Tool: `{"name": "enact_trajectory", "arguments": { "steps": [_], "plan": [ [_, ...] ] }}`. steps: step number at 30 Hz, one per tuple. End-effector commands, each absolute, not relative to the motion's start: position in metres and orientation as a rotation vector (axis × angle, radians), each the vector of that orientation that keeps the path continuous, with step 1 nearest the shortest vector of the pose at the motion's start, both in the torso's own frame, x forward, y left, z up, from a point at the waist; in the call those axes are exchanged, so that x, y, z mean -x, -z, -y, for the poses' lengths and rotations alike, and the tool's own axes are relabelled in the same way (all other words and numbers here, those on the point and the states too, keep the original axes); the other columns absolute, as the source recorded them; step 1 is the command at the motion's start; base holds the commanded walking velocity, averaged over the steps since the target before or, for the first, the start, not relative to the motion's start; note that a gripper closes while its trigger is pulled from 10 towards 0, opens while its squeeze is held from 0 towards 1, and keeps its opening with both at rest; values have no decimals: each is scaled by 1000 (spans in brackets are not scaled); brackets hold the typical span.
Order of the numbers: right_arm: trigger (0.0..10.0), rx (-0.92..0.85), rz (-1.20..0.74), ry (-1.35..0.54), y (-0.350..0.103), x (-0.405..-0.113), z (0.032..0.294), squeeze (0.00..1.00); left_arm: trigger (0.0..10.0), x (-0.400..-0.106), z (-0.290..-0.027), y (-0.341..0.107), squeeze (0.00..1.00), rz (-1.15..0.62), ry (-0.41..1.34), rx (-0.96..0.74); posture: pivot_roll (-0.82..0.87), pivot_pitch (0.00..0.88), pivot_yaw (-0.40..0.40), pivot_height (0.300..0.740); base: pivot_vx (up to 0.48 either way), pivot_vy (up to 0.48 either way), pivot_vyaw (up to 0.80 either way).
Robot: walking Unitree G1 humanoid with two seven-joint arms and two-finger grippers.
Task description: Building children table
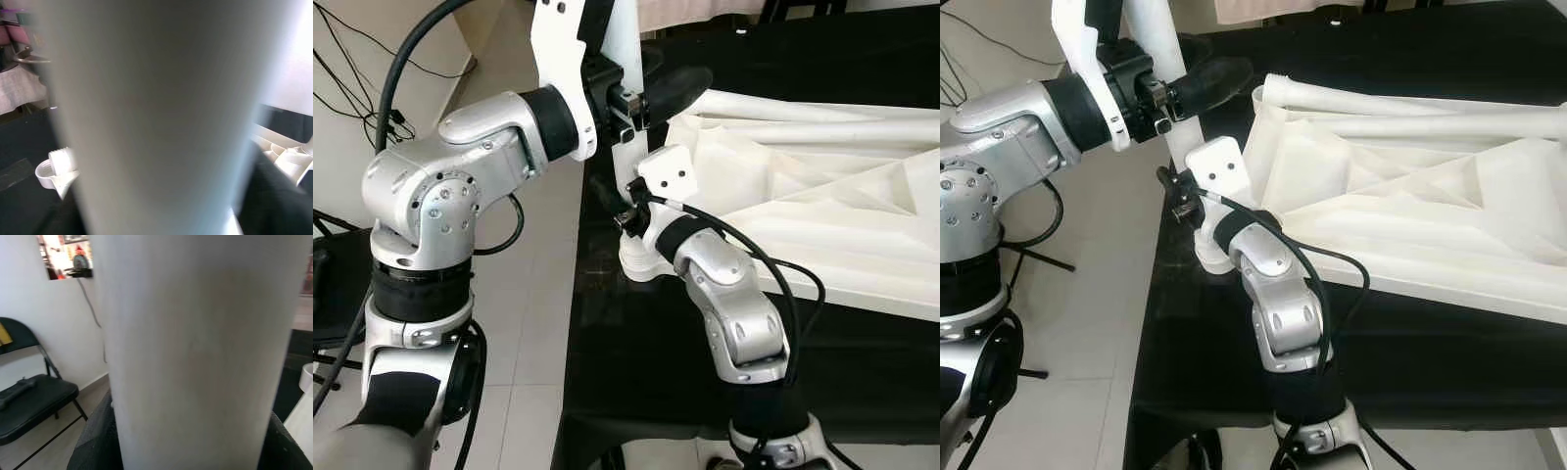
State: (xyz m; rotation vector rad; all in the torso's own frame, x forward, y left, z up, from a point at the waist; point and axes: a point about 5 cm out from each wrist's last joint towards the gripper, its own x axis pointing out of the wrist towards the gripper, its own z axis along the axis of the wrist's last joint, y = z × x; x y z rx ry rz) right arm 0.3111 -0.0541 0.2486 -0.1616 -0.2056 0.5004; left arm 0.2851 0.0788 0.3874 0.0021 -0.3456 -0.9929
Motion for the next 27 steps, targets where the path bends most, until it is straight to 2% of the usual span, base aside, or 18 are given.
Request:
{"name": "enact_trajectory", "arguments": {
  "steps": [1,6,8,9,10,11,14,15,17,18,19,20,21,22,23,24,27],
  "plan": [
    [0,157,-48,-358,-204,-321,76,0,0,-278,-68,-382,0,336,1062,-28,11,250,123,740,0,0,0],
    [0,150,-36,-375,-209,-322,74,0,0,-277,-65,-383,0,339,1068,-40,10,251,123,740,0,0,0],
    [4706,139,-22,-399,-214,-324,73,0,0,-276,-64,-383,0,340,1064,-54,11,252,123,740,0,0,0],
    [4706,139,-22,-399,-214,-324,73,0,0,-276,-64,-383,0,340,1064,-54,11,252,123,740,0,0,0],
    [6902,133,-13,-412,-216,-324,72,0,0,-276,-64,-383,0,339,1063,-58,11,252,123,740,0,0,0],
    [10000,119,14,-460,-221,-325,69,0,0,-276,-65,-383,0,339,1062,-61,15,252,123,740,0,0,0],
    [10000,97,56,-529,-228,-325,65,0,0,-277,-65,-383,0,340,1062,-64,15,252,123,740,0,0,0],
    [10000,87,111,-679,-238,-326,62,1000,0,-277,-67,-382,0,339,1062,-65,17,251,125,740,0,0,0],
    [10000,130,211,-976,-258,-329,62,1000,0,-278,-69,-382,0,339,1063,-68,21,251,125,740,0,0,0],
    [10000,130,211,-976,-258,-329,62,1000,0,-278,-69,-382,0,339,1063,-68,21,251,125,740,0,0,0],
    [10000,159,226,-1094,-264,-329,62,1000,0,-279,-69,-381,0,339,1065,-68,21,250,128,740,0,0,0],
    [10000,159,226,-1094,-264,-329,62,1000,0,-279,-69,-381,0,339,1065,-68,21,250,128,740,0,0,0],
    [10000,246,233,-1184,-266,-330,62,1000,0,-278,-70,-381,0,339,1067,-67,25,251,130,740,0,0,0],
    [10000,309,217,-1269,-266,-331,62,529,0,-278,-70,-381,0,338,1068,-67,26,251,130,740,0,0,0],
    [10000,309,217,-1269,-266,-331,62,529,0,-278,-70,-381,0,338,1068,-67,26,251,130,740,0,0,0],
    [10000,352,204,-1336,-269,-334,60,0,0,-278,-70,-380,0,337,1070,-66,30,250,130,740,0,0,0],
    [10000,384,190,-1435,-274,-338,54,0,0,-278,-70,-380,0,335,1071,-65,37,256,132,740,0,0,0]
  ]
}}
